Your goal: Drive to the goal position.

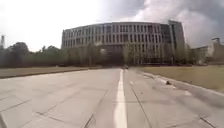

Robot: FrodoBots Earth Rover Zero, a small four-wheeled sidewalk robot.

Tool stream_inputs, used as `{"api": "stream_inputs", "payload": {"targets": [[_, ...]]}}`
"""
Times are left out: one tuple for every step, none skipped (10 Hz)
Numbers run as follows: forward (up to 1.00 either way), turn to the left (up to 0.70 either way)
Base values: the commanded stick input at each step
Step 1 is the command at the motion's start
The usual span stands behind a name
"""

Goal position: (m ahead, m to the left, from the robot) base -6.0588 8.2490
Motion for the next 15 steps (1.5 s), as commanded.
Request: {"api": "stream_inputs", "payload": {"targets": [[1.0,0.0],[1.0,0.0],[1.0,0.0],[1.0,0.0],[1.0,0.0],[1.0,0.0],[1.0,0.0],[1.0,0.0],[1.0,0.0],[1.0,0.0],[1.0,0.0],[1.0,0.0],[1.0,0.0],[1.0,0.0],[1.0,0.0]]}}
